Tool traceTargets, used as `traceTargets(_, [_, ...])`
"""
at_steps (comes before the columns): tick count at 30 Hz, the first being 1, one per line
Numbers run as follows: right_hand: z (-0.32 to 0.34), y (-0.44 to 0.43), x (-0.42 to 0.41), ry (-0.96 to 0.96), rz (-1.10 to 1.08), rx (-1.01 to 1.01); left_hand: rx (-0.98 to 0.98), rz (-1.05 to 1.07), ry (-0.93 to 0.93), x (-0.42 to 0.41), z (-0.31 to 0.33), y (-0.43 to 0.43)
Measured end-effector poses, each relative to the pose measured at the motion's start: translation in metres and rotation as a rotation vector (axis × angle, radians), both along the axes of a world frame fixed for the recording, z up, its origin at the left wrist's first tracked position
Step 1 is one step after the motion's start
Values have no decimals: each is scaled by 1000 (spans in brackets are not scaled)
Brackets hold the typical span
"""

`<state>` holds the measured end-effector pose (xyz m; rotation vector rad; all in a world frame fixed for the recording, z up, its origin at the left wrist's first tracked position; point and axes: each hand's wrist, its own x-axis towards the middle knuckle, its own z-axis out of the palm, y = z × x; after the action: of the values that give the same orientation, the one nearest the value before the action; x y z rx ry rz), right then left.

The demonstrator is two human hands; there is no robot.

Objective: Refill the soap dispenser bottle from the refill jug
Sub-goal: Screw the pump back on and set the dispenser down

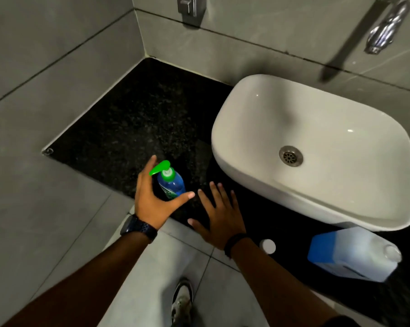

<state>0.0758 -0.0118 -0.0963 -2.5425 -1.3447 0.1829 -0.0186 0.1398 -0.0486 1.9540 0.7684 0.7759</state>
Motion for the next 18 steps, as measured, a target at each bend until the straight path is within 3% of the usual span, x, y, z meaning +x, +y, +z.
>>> traceTargets(7, [74, -42, -1, 66, 19, 303, 174, 125, -100, -4, 70, -29])
traceTargets(12, [134, -107, 7, -27, -152, 650, 424, 65, -91, 9, 97, -89])
traceTargets(16, [157, -173, 25, -120, -329, 851, 289, -208, -73, 24, 81, -150])
traceTargets(18, [156, -205, 31, -128, -430, 893, 213, -316, 40, 30, 63, -174])
